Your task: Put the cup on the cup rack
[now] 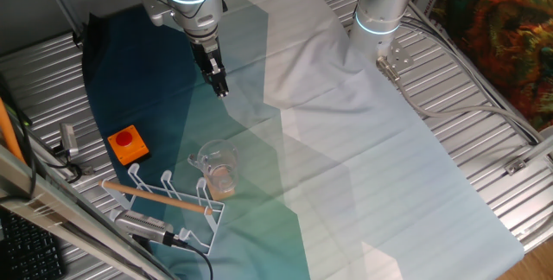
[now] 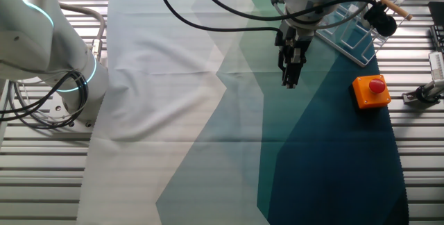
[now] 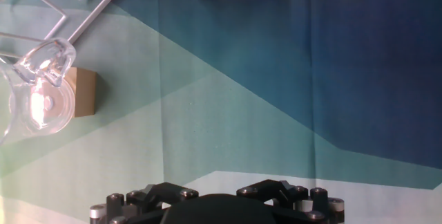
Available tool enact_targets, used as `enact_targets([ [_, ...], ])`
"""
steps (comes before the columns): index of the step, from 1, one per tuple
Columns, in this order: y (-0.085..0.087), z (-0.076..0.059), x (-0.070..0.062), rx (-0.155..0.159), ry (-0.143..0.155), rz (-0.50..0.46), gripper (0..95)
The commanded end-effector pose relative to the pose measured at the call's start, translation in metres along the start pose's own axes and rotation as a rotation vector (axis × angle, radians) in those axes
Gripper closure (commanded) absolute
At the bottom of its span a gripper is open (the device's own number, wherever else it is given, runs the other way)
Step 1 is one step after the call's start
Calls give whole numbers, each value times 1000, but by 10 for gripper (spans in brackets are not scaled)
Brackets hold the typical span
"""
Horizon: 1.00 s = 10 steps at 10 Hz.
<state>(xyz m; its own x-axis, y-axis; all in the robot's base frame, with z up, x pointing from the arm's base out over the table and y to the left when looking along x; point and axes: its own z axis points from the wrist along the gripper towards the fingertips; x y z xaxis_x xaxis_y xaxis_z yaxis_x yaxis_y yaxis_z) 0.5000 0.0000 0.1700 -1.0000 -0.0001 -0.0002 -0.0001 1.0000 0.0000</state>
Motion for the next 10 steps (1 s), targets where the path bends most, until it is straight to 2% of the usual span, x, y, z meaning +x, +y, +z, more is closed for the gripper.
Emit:
enact_targets([
  [1,0,0,0,59,-51,-81,950],
  [2,0,0,0,49,-51,-80,950],
  [10,0,-1,0,49,-49,-77,950],
])
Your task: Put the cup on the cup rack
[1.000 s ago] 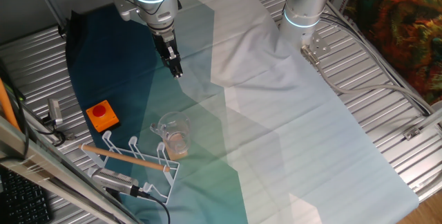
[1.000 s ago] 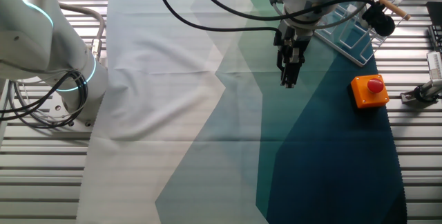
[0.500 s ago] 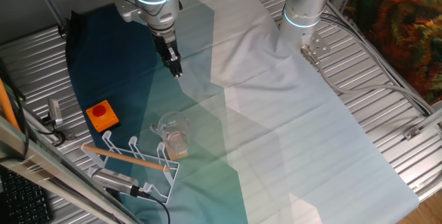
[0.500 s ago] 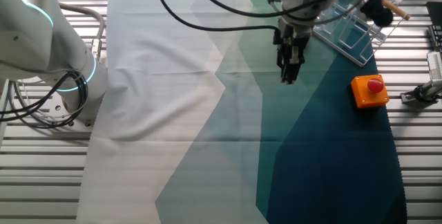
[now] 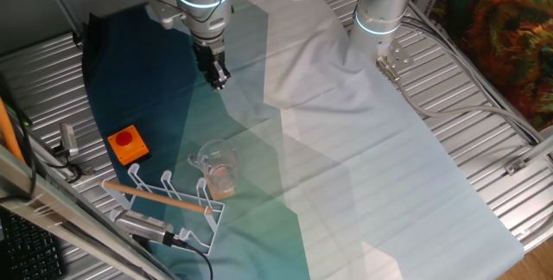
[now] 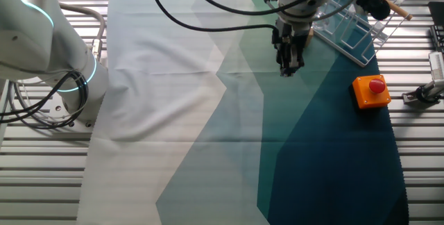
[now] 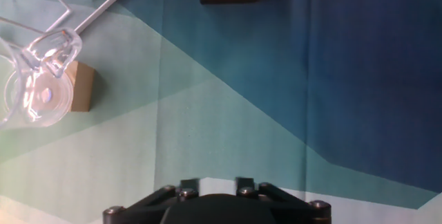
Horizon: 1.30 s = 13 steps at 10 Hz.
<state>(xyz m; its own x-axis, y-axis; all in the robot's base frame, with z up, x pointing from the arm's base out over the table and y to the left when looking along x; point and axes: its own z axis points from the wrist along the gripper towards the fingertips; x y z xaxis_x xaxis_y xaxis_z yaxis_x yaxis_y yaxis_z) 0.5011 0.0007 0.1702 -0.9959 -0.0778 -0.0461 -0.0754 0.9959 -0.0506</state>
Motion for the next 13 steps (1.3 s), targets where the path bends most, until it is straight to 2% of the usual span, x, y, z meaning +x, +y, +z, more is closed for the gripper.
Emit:
enact_targets([
  [1,0,-1,1,0,0,0,950],
  [10,0,0,-2,-5,5,-9,950],
  [13,-1,4,-16,-17,18,-15,950],
])
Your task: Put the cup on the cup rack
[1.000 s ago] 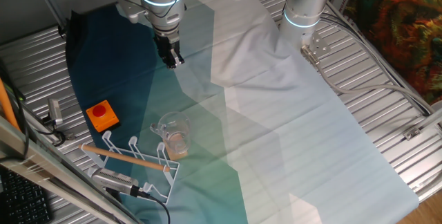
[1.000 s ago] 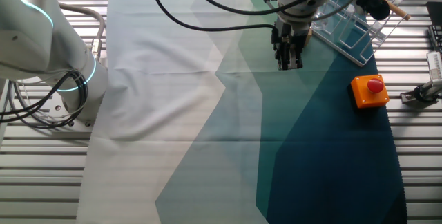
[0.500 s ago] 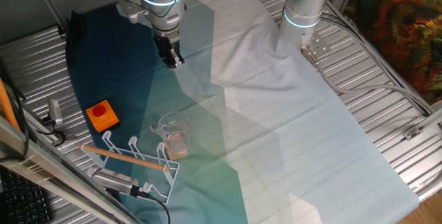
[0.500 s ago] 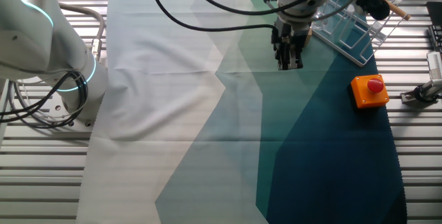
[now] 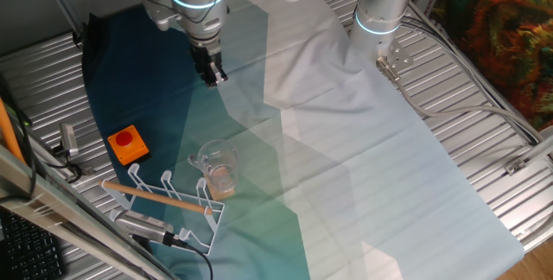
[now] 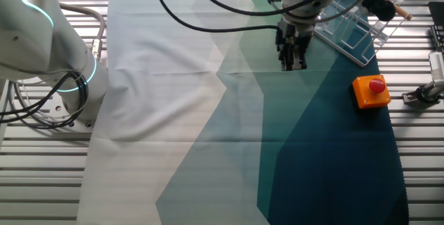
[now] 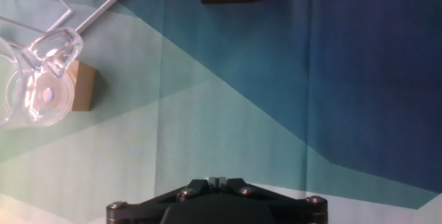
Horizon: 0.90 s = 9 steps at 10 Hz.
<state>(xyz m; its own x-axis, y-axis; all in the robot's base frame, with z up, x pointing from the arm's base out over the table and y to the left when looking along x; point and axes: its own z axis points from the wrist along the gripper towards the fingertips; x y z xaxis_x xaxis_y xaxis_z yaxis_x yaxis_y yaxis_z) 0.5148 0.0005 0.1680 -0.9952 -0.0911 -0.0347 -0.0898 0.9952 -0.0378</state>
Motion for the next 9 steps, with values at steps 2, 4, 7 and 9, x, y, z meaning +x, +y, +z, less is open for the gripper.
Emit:
enact_targets([
  [2,1,2,-14,-12,14,-6,950],
  [4,5,-3,-27,-20,24,-3,950],
  [7,13,-12,-47,-30,22,6,950],
  [9,17,-13,-58,-37,17,6,950],
])
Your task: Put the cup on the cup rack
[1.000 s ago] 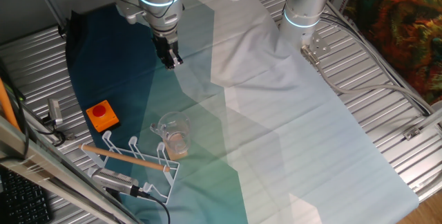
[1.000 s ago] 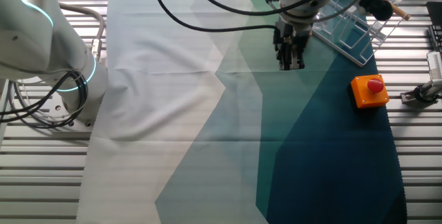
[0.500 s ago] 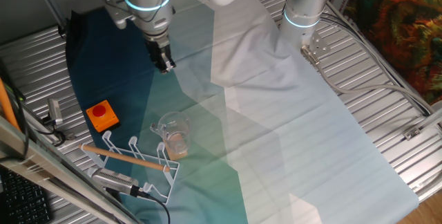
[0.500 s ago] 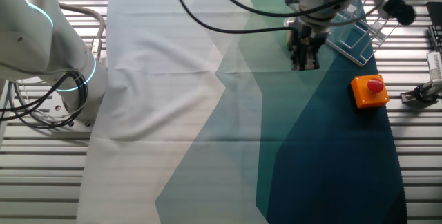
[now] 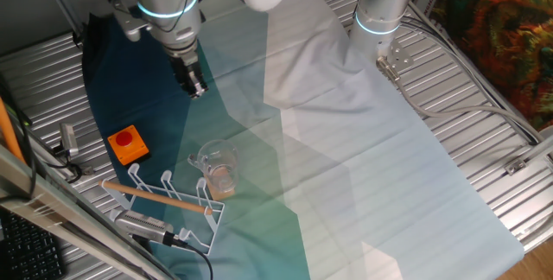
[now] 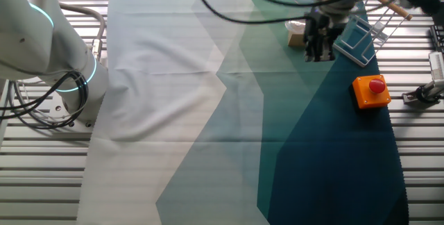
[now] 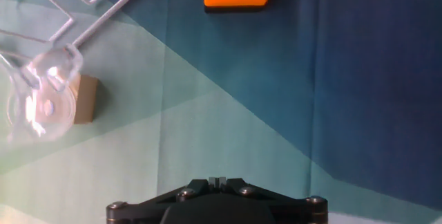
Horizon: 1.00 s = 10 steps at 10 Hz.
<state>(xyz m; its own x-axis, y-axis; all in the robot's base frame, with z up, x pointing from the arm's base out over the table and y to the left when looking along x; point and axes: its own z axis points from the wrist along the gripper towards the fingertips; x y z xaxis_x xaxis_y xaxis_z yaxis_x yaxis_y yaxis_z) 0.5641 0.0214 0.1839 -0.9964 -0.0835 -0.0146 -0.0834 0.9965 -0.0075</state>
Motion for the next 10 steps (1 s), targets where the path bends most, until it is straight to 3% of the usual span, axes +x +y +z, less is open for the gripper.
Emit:
enact_targets([
  [1,2,2,-10,-11,-3,0,950],
  [9,16,5,-41,-29,-1,13,950],
  [10,22,3,-47,-40,12,38,950],
])
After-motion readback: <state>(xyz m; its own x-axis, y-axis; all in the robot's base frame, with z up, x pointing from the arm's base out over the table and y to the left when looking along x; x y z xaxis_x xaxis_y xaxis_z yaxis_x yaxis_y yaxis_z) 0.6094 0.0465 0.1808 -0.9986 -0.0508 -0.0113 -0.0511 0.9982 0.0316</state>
